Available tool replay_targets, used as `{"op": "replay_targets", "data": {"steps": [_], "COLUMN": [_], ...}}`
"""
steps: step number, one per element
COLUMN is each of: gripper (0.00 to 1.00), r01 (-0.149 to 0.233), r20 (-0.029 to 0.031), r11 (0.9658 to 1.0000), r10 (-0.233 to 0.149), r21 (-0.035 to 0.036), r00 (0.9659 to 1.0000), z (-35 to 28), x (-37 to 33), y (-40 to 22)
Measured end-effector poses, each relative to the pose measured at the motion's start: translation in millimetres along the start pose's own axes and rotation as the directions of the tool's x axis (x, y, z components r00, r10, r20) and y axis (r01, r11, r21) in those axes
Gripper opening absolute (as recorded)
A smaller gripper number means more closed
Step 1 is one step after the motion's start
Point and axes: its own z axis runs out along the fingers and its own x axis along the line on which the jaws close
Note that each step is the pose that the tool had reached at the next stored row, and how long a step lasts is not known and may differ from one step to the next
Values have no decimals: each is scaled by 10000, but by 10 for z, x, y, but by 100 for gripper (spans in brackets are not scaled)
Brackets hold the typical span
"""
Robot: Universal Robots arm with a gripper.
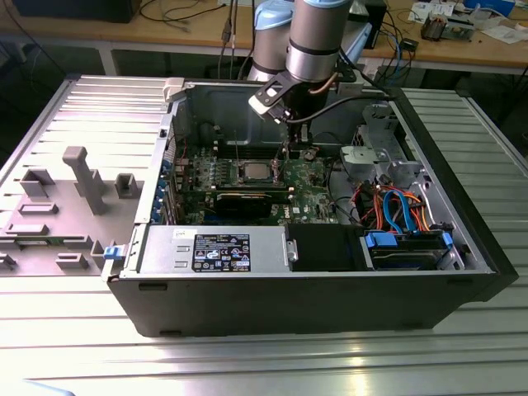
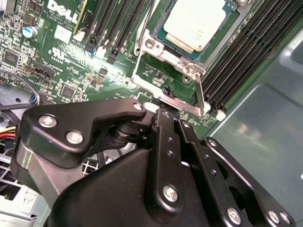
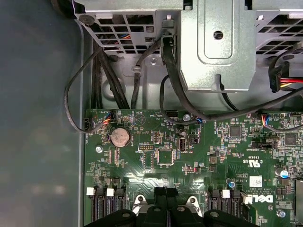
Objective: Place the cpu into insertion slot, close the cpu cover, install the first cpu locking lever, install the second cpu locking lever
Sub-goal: 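Close the cpu cover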
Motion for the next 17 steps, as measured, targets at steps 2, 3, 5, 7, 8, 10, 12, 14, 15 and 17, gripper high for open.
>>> {"op": "replay_targets", "data": {"steps": [2, 3, 5, 7, 8, 10, 12, 14, 15, 17], "gripper": [11, 11, 11, 11, 11, 11, 11, 11, 11, 11], "r01": [1, 2, 6, 10, 12, 15, 18, 21, 22, 27], "r20": [0, 0, -1, 0, -1, 0, 0, 0, 0, -1], "r11": [10000, 10000, 10000, 10000, 10000, 10000, 10000, 10000, 10000, 10000], "r10": [-1, -2, -6, -10, -12, -15, -18, -21, -22, -27], "r21": [2, 2, 2, 4, 4, 5, 4, 5, 5, 5], "r00": [10000, 10000, 10000, 10000, 10000, 10000, 10000, 10000, 10000, 10000], "z": [2, 4, 7, 10, 13, 16, 18, 20, 21, 24], "x": [0, 0, 0, 0, 1, 1, 1, 1, 1, 1], "y": [-9, -13, -24, -36, -43, -52, -63, -75, -80, -97]}}
